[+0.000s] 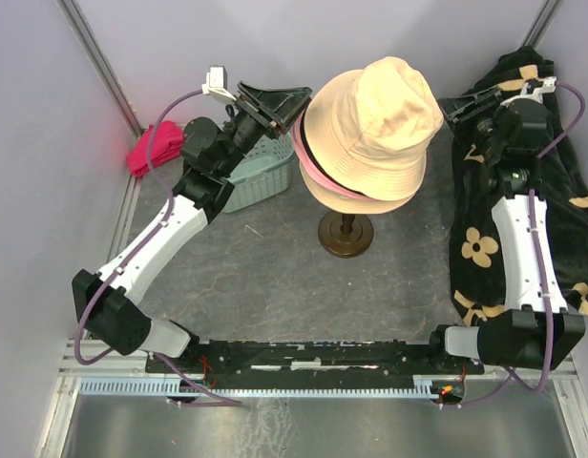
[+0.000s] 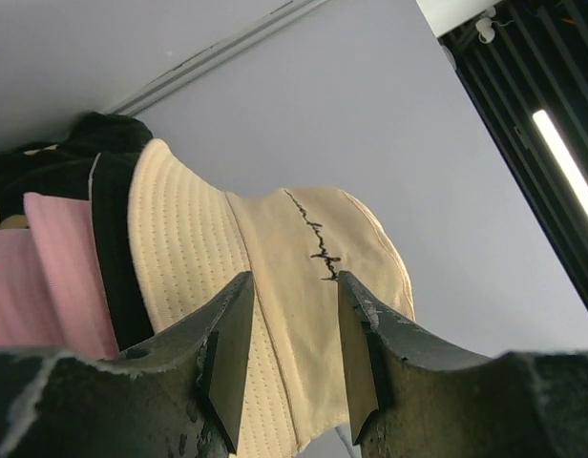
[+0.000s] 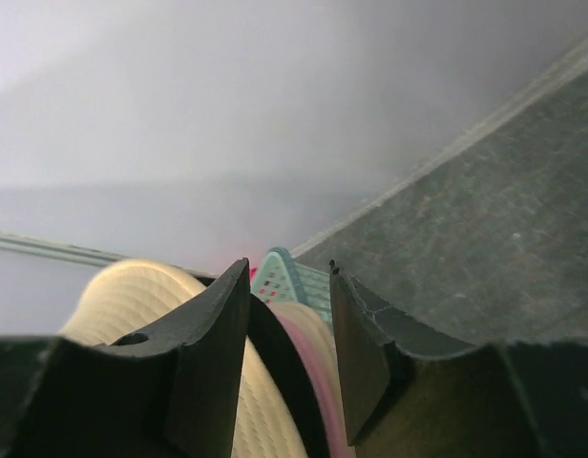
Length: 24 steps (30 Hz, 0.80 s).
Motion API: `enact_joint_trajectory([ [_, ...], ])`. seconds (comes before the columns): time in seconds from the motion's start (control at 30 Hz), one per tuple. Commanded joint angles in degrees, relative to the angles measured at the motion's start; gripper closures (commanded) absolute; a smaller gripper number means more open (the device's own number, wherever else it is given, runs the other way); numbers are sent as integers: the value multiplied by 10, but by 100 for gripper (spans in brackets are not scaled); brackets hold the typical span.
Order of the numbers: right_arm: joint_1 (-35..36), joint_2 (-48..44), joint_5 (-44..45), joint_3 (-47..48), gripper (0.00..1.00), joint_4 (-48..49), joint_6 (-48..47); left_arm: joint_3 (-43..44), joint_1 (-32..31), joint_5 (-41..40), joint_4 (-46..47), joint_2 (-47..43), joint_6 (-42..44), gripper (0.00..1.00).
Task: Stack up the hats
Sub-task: Stack the hat on the hat.
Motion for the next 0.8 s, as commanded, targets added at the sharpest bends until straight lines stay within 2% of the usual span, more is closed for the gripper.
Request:
enact_joint_trajectory([
  [0.0,2,20,-54,46,54,109,50,32,-13,11,25,11,-2,53],
  [0.13,7,43,-76,68,57,129,70,45,-23,11,15,27,1,53],
  [0.5,30,121,-163,65,55,242,162,57,-40,1,-13,56,13,54],
  [0.77,67,86,-176,26,59,231,144,61,-40,-6,-38,65,27,54],
])
